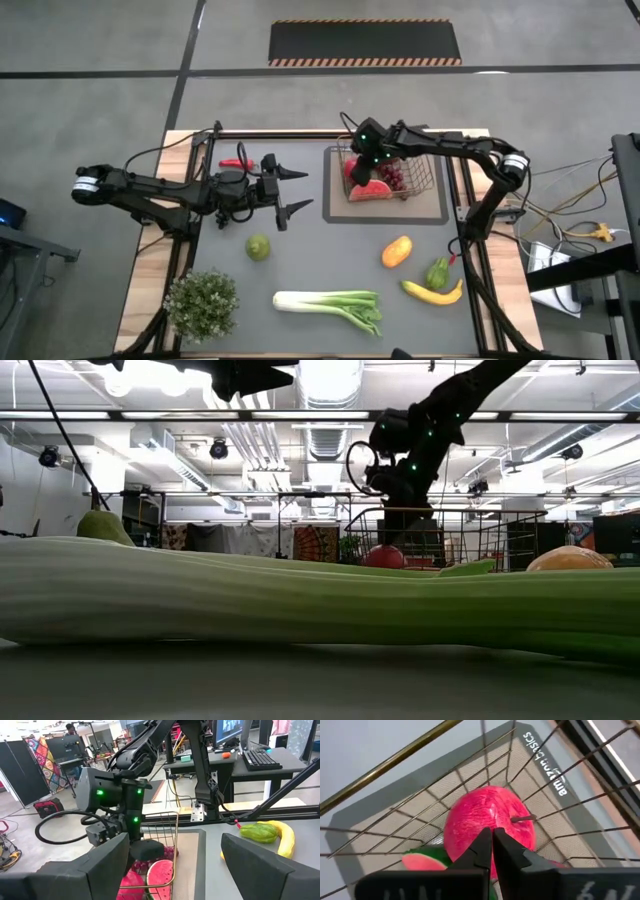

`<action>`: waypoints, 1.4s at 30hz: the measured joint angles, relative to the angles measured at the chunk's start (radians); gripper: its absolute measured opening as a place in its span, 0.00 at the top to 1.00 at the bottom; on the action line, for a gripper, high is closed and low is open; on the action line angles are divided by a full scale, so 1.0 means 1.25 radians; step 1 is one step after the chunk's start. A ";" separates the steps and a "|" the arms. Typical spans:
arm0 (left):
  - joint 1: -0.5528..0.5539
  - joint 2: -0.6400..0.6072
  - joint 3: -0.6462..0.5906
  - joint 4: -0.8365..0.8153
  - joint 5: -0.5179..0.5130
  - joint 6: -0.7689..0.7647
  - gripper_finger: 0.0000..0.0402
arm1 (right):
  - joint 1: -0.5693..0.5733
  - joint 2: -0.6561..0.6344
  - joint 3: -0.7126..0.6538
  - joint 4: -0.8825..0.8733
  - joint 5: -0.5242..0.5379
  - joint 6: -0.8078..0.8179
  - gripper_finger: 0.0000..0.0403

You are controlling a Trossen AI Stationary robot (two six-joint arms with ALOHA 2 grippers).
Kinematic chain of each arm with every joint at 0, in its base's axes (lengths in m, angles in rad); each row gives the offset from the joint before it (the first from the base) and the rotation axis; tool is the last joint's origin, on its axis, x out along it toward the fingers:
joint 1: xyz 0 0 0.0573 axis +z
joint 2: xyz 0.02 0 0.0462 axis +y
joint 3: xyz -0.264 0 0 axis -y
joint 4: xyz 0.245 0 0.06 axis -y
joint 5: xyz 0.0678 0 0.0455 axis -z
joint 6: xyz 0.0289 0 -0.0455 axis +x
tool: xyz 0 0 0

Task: Build produce basket
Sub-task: Put the apple into the wire basket, then put the chili pepper into the wire basket

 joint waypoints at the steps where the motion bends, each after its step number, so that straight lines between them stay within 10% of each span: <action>1: 0.000 0.000 0.000 0.000 0.000 0.000 0.25 | 0.006 0.000 0.000 -0.002 0.001 0.000 0.98; 42: 0.000 0.008 -0.001 -0.017 0.000 -0.019 0.25 | 0.057 -0.028 -0.007 0.026 0.121 0.026 0.98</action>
